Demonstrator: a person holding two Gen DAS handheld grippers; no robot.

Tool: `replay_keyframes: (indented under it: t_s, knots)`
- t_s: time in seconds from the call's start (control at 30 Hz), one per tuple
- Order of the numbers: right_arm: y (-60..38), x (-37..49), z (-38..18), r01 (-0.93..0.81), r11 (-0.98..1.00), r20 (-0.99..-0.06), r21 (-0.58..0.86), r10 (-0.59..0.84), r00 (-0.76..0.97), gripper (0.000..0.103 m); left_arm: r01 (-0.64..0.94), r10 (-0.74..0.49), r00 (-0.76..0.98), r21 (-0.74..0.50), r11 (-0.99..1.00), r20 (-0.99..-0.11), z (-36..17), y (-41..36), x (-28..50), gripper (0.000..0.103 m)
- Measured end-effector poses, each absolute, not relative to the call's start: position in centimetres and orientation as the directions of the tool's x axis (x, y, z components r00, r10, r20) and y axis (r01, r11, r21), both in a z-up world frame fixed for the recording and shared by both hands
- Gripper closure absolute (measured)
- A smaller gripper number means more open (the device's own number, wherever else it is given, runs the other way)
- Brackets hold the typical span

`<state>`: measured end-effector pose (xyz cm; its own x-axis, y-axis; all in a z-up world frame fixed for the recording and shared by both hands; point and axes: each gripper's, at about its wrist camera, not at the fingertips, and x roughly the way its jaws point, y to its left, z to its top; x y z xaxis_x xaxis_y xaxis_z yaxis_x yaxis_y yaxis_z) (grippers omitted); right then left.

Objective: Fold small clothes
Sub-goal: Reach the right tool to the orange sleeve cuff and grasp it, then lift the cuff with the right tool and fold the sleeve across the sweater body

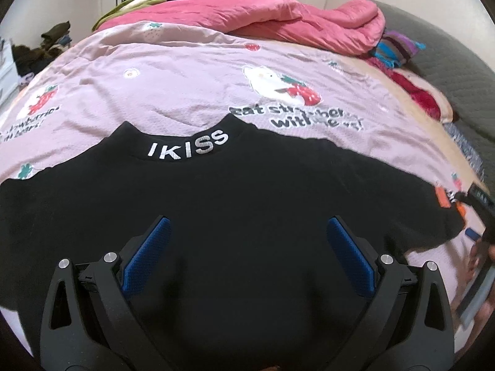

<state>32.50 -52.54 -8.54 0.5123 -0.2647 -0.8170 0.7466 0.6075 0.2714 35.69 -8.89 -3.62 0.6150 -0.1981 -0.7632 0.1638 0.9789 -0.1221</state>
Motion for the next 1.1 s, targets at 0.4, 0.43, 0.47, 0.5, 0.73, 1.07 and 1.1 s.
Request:
replay_keyframes:
  t_s: [0.4, 0.43, 0.47, 0.5, 0.73, 1.07, 1.1]
  knots:
    - [-56.3, 31.4, -11.5, 0.788, 0.493, -0.807, 0.369, -0.252, 0.535, 0.033, 0.161, -0.210, 0.613, -0.139, 0.977, -0.761, -4.2, -8.6, 36.1, 0.008]
    - [-56.5, 31.2, -11.6, 0.784, 0.490, -0.802, 0.380, -0.247, 0.543, 0.035, 0.163, -0.215, 0.616, -0.145, 0.976, -0.758, -4.0, -8.5, 36.1, 0.008]
    - [-56.6, 31.1, -11.6, 0.781, 0.490, -0.797, 0.388, -0.246, 0.551, 0.040, 0.163, -0.218, 0.619, -0.148, 0.975, -0.755, -3.9, -8.4, 36.0, 0.008]
    - [-56.9, 30.9, -11.6, 0.775, 0.487, -0.790, 0.402, -0.243, 0.562, 0.047, 0.162, -0.217, 0.626, -0.148, 0.976, -0.749, -3.7, -8.2, 36.0, 0.008]
    - [-57.6, 29.8, -11.3, 0.700, 0.463, -0.711, 0.544, -0.189, 0.677, 0.088, 0.134, -0.219, 0.643, -0.174, 0.976, -0.734, -2.9, -6.8, 35.9, 0.008]
    - [-55.0, 29.4, -7.2, 0.572, 0.547, -0.594, 0.611, -0.162, 0.788, 0.091, 0.093, -0.233, 0.657, -0.230, 0.969, -0.717, -1.6, -4.6, 35.6, 0.008]
    - [-54.7, 29.4, -6.8, 0.561, 0.557, -0.585, 0.612, -0.158, 0.796, 0.091, 0.091, -0.236, 0.658, -0.235, 0.968, -0.716, -1.6, -4.5, 35.6, 0.008]
